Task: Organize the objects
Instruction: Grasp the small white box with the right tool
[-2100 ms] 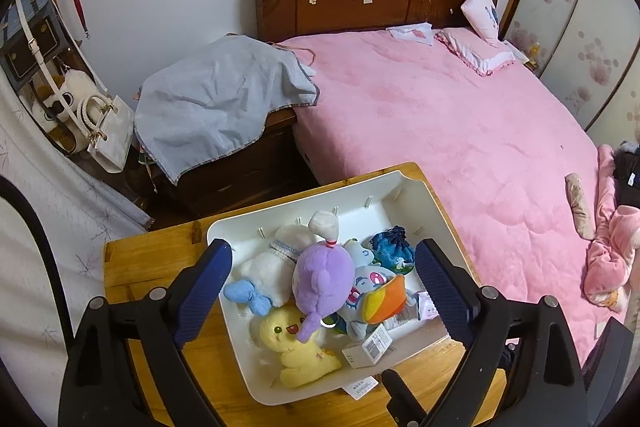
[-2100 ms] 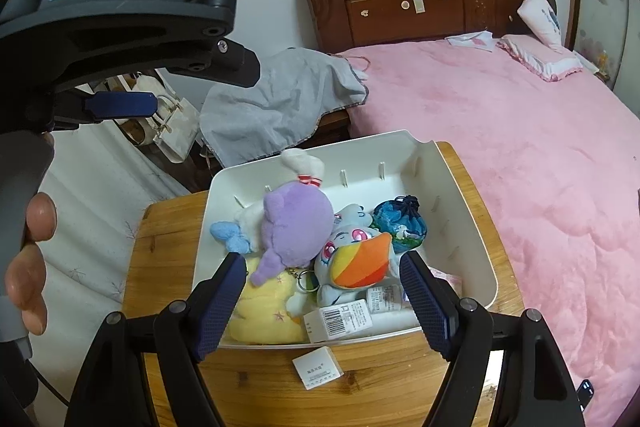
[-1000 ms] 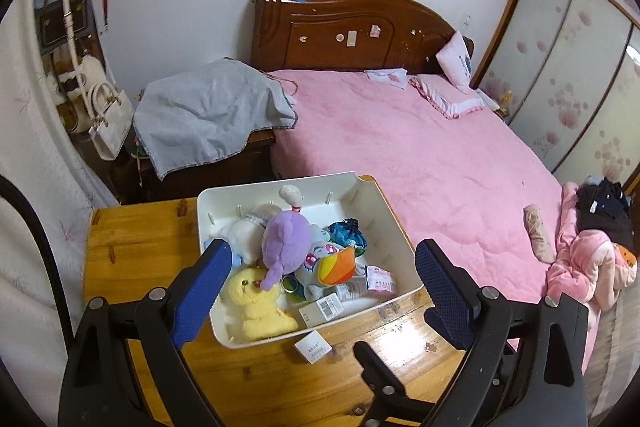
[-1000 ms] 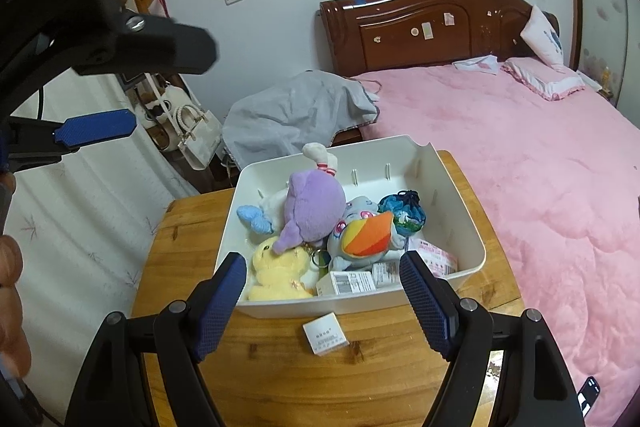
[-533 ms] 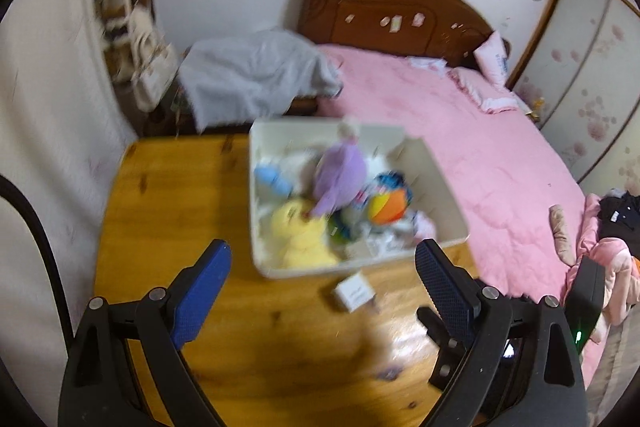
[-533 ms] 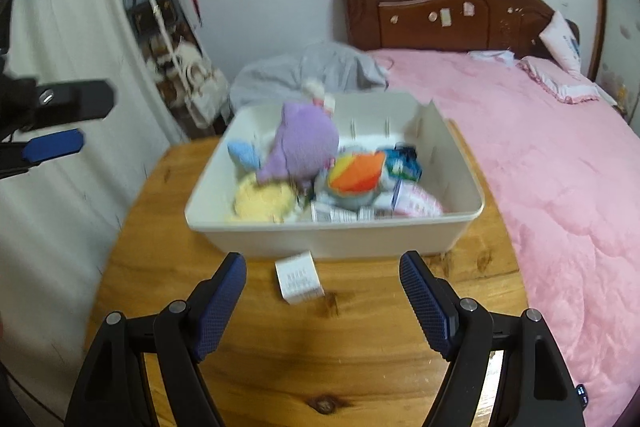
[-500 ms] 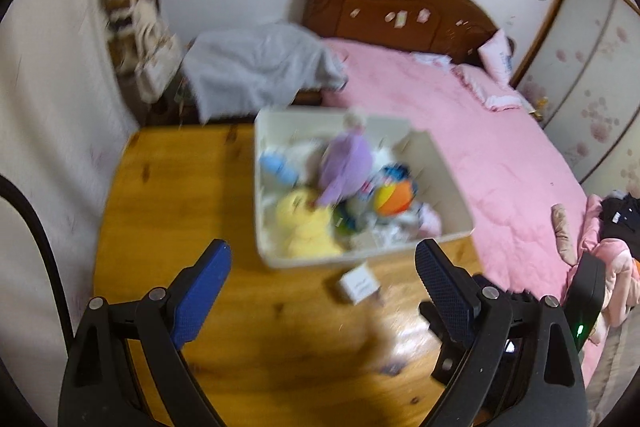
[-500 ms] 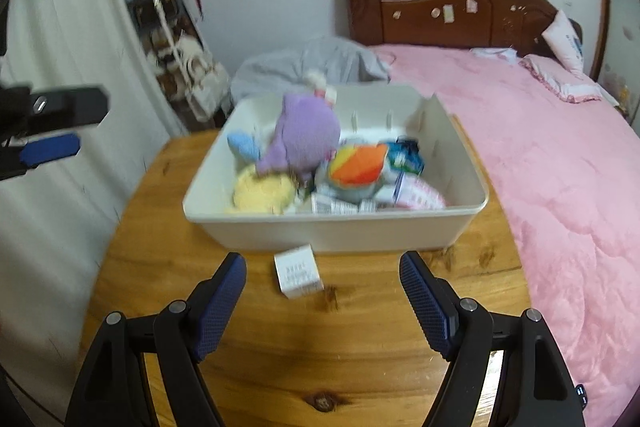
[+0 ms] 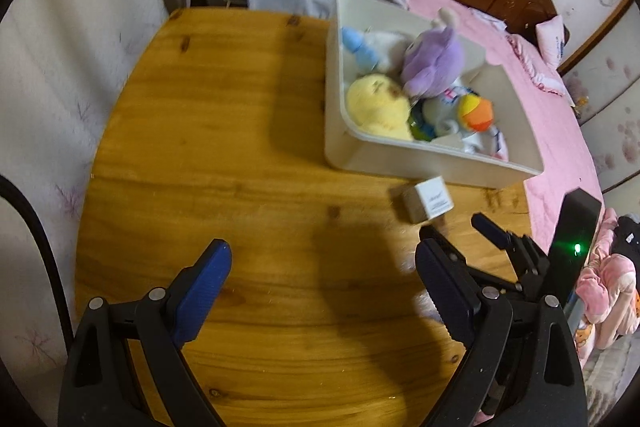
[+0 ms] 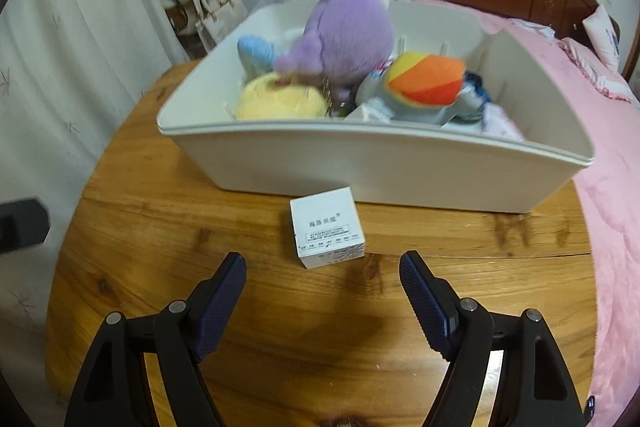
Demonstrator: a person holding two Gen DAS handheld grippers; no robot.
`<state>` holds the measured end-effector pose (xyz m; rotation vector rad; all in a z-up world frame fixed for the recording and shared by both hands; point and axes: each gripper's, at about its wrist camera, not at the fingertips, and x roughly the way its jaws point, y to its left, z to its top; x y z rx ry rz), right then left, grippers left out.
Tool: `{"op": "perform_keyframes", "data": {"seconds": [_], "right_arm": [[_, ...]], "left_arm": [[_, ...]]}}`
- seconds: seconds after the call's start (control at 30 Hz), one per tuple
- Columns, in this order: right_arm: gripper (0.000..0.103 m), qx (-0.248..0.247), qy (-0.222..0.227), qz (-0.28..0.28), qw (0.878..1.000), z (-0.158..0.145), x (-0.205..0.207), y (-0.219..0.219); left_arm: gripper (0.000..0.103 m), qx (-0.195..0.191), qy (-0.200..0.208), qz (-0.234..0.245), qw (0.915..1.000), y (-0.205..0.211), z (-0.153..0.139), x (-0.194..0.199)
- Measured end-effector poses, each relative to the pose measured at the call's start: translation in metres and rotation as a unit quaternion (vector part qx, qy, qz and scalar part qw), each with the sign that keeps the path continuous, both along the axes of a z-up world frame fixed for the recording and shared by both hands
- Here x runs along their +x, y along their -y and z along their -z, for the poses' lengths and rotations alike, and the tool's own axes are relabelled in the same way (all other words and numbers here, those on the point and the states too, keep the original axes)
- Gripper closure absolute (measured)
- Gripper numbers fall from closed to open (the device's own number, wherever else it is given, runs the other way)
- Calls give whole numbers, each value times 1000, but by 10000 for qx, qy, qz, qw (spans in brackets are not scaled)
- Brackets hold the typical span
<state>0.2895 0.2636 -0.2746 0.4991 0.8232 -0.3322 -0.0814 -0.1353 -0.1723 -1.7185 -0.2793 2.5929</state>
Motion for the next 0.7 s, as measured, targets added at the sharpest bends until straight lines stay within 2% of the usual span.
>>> {"op": "perform_keyframes", "data": {"seconds": [0.37, 0.43, 0.6, 0.7], "right_arm": [[24, -84, -201, -63, 9997, 21, 28, 0], [30, -118, -237, -55, 9996, 24, 32, 1], [36, -211, -329, -54, 9992, 30, 36, -1], [44, -313, -334, -54, 9989, 31, 35, -3]], "left_arm": [[8, -40, 299, -84, 9995, 17, 22, -1], [9, -54, 344, -87, 9994, 19, 25, -2], [9, -83, 414, -47, 9991, 18, 29, -3], [9, -99, 452, 62, 9989, 16, 31, -4]]}}
